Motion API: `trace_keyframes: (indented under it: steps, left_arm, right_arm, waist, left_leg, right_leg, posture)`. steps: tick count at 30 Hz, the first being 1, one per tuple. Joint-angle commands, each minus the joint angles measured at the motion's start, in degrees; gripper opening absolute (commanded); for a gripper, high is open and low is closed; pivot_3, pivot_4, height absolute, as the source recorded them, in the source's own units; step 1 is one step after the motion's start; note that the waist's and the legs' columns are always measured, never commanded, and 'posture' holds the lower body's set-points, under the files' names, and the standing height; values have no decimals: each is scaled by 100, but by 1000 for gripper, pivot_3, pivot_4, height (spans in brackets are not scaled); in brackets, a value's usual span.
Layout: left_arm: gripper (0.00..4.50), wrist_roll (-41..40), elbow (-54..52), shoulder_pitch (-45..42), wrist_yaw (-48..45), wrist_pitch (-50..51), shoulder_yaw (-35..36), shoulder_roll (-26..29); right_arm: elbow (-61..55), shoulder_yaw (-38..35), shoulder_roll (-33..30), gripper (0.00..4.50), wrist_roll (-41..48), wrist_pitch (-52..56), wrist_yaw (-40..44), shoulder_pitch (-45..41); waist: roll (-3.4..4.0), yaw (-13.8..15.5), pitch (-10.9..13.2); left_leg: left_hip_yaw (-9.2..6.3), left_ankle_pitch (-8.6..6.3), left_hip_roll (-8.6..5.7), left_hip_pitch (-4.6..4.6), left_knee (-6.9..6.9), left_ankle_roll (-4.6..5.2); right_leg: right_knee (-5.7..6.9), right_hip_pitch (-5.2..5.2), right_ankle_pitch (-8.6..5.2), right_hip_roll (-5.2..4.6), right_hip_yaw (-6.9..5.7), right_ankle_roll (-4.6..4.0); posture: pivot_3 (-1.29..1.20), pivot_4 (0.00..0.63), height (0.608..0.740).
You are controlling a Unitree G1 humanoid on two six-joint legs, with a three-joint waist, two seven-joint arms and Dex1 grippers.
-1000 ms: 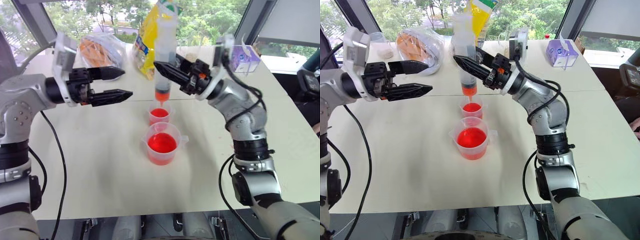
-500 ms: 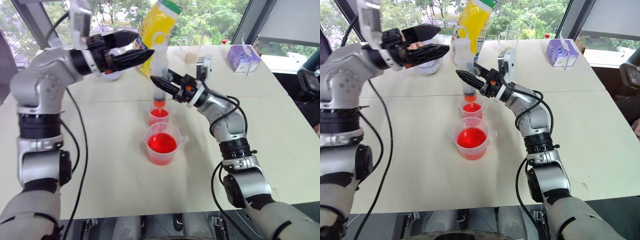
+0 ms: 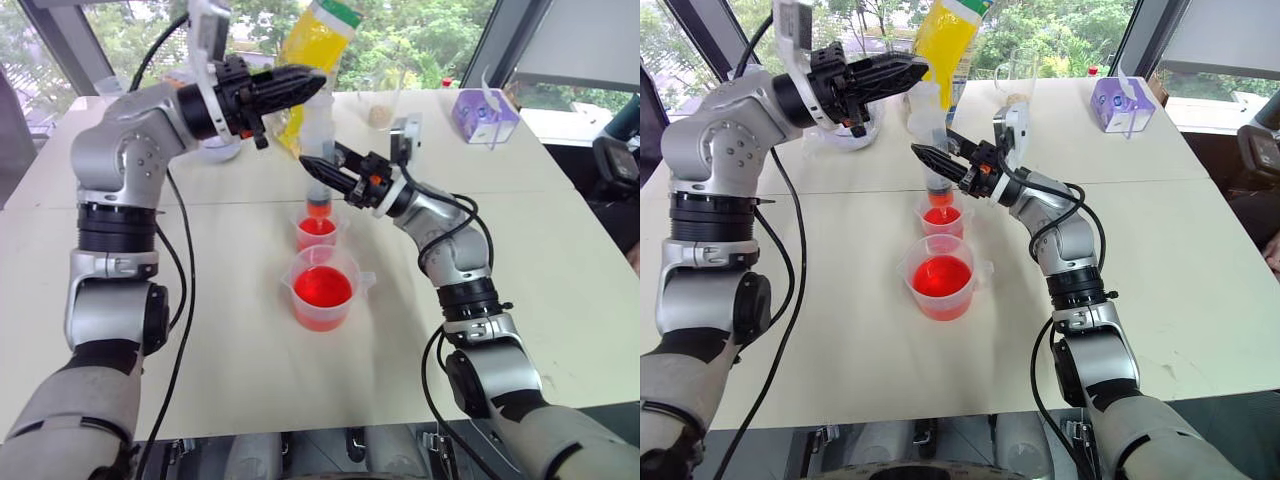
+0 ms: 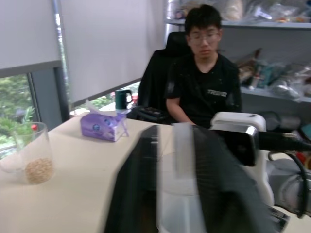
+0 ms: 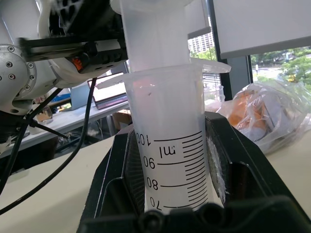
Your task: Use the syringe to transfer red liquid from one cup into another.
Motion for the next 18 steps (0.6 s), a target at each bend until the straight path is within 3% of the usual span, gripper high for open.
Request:
trace_keyframes:
  steps: [1, 18]
  left_arm:
    - [28, 46, -89, -124, -70, -86, 40, 5]
    - [28, 314, -609, 581, -378, -181, -320, -35]
  right_arm:
    - [-367, -41, 44, 1362, 41, -53, 23, -63]
    - [-861, -431, -29, 1362, 447, 520, -256, -570]
  waist:
    - [0, 2, 0]
    - [0, 2, 0]
  left_leg:
    - [0, 0, 0, 0, 0, 0]
    - [-2, -1, 2, 0, 0, 1]
  right_leg:
    - [0, 0, 0, 0, 0, 0]
    - [0, 0, 0, 0, 0, 0]
  posture:
    - [0, 150, 740]
    - [0, 150, 740]
